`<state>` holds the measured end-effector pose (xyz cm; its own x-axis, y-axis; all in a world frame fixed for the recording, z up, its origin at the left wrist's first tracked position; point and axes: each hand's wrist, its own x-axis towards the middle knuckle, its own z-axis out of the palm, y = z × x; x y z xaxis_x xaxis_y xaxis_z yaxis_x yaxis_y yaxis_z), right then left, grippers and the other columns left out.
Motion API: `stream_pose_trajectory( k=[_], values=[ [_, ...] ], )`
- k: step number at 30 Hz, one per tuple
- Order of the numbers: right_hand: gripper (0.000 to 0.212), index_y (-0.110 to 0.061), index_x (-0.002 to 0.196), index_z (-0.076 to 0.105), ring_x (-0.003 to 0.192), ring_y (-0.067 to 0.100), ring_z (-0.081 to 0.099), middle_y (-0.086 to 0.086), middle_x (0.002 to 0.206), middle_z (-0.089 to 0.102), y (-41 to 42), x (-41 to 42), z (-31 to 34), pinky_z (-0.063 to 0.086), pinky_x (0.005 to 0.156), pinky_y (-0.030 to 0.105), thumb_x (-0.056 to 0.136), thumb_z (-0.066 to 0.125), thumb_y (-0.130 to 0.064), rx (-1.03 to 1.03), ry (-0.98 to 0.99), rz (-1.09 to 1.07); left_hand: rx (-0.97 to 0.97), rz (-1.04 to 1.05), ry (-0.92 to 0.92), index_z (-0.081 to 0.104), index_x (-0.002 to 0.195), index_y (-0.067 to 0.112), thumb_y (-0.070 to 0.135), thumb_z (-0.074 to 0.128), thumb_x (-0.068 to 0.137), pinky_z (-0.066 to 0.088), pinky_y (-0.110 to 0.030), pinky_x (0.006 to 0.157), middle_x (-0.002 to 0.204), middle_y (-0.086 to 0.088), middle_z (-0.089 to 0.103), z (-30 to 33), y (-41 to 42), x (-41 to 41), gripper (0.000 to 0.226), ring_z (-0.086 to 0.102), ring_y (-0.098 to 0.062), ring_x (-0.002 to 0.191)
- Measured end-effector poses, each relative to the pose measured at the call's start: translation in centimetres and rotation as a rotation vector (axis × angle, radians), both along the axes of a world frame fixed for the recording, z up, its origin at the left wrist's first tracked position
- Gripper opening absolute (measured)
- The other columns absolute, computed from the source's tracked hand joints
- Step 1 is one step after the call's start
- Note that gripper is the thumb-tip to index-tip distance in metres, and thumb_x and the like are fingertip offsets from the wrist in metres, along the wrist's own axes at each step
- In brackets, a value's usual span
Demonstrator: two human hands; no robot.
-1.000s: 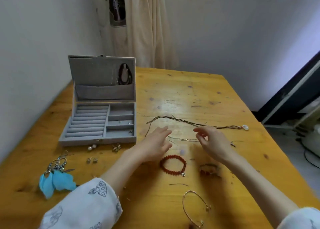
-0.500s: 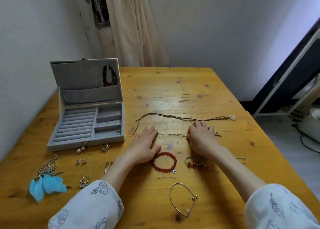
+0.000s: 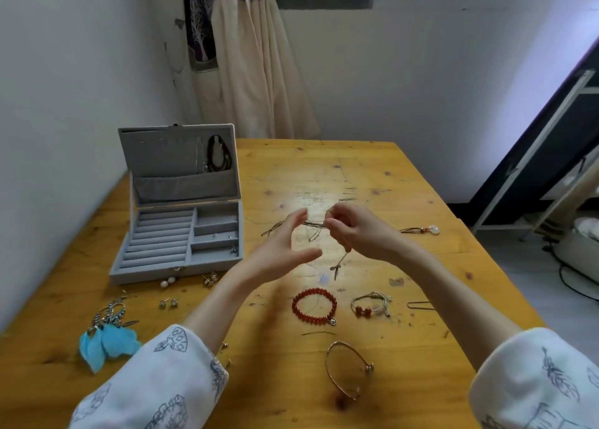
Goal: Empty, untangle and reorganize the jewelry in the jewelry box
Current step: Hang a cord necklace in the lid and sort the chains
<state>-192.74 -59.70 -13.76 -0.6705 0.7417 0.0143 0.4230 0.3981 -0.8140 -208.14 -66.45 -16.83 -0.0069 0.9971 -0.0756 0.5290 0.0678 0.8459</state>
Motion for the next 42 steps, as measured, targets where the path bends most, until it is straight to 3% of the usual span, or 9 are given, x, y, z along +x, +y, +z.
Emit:
stream_pose_trajectory(
  k=[2,5,9,14,19,24,30,36,42],
  values=[
    [0.018,-0.02,0.077,0.051,0.054,0.013,0.043,-0.002,0.062,0.049,-0.8,-0.7,1.7,0.038,0.052,0.028,0.094,0.046,-0.015,-0.011,0.038,0.042,0.054,-0.015,-0.12,0.03,0.138,0.023,0.025,0.064,0.083,0.033,-0.027,0.105,0.139,0.006,0.041,1.5,-0.6,0.2,0.064,0.036,-0.005,0.127],
    [0.019,-0.018,0.076,0.053,0.051,0.008,0.043,-0.003,0.06,0.049,-1.8,-1.2,3.6,0.036,0.048,0.023,0.094,0.047,-0.014,-0.03,0.08,0.072,0.159,0.056,-0.148,0.055,0.111,0.02,0.02,0.062,0.084,0.049,-0.019,0.082,0.104,0.002,0.065,3.4,-1.8,0.0,0.027,0.06,-0.005,0.097],
    [0.02,-0.014,0.076,0.053,0.045,0.002,0.043,-0.003,0.058,0.048,-2.6,-1.4,4.8,0.037,0.046,0.018,0.094,0.046,-0.012,-0.12,0.138,0.11,0.256,0.137,-0.092,0.062,0.09,0.019,0.018,0.06,0.086,0.05,-0.023,0.079,0.086,0.0,0.066,5.1,-3.7,-1.6,0.005,0.062,-0.01,0.083],
    [0.009,-0.008,0.084,0.059,0.056,0.011,0.056,-0.005,0.058,0.059,-3.1,-2.2,4.9,0.049,0.056,0.022,0.089,0.054,-0.014,-0.39,0.236,0.184,0.28,0.181,-0.278,0.059,0.094,0.011,0.017,0.054,0.089,0.051,-0.027,0.08,0.093,-0.004,0.067,7.2,-5.8,-3.9,0.009,0.062,-0.015,0.089],
    [0.023,-0.004,0.096,0.063,0.078,0.022,0.065,0.006,0.076,0.065,-5.3,-3.8,3.5,0.055,0.078,0.032,0.086,0.053,-0.022,-0.721,0.298,0.36,0.32,0.214,-0.635,0.055,0.088,0.01,0.009,0.048,0.092,0.055,-0.026,0.067,0.068,-0.002,0.066,9.8,-7.5,-6.4,0.008,0.066,-0.017,0.069],
    [0.027,0.0,0.112,0.059,0.098,0.028,0.064,0.017,0.109,0.065,-8.0,-4.9,2.7,0.053,0.084,0.032,0.091,0.047,-0.013,-0.966,0.398,0.558,0.345,0.337,-0.631,0.056,0.085,0.014,0.012,0.048,0.093,0.052,-0.025,0.062,0.066,-0.001,0.065,10.0,-9.1,-8.6,0.011,0.064,-0.016,0.066],
    [0.04,0.003,0.126,0.05,0.121,0.037,0.05,0.025,0.129,0.052,-10.0,-5.6,3.0,0.043,0.102,0.041,0.087,0.048,-0.005,-1.053,0.471,0.632,0.336,0.434,-0.606,0.056,0.085,0.016,0.014,0.047,0.093,0.051,-0.023,0.06,0.064,0.002,0.067,9.0,-10.3,-10.5,0.012,0.065,-0.012,0.063],
    [0.038,0.006,0.121,0.053,0.115,0.034,0.056,0.023,0.124,0.057,-11.1,-6.3,3.3,0.047,0.097,0.036,0.083,0.05,0.001,-1.069,0.492,0.603,0.339,0.458,-0.597,0.056,0.086,0.016,0.014,0.047,0.093,0.048,-0.02,0.054,0.064,0.003,0.067,8.6,-10.9,-11.0,0.012,0.063,-0.011,0.061],
    [0.03,0.002,0.106,0.064,0.09,0.025,0.069,0.019,0.104,0.068,-11.1,-6.5,3.1,0.057,0.071,0.024,0.078,0.054,0.004,-1.084,0.539,0.496,0.334,0.47,-0.574,0.057,0.087,0.017,0.015,0.046,0.094,0.048,-0.019,0.055,0.066,0.002,0.066,7.9,-11.0,-11.1,0.012,0.062,-0.01,0.062]
  ],
)
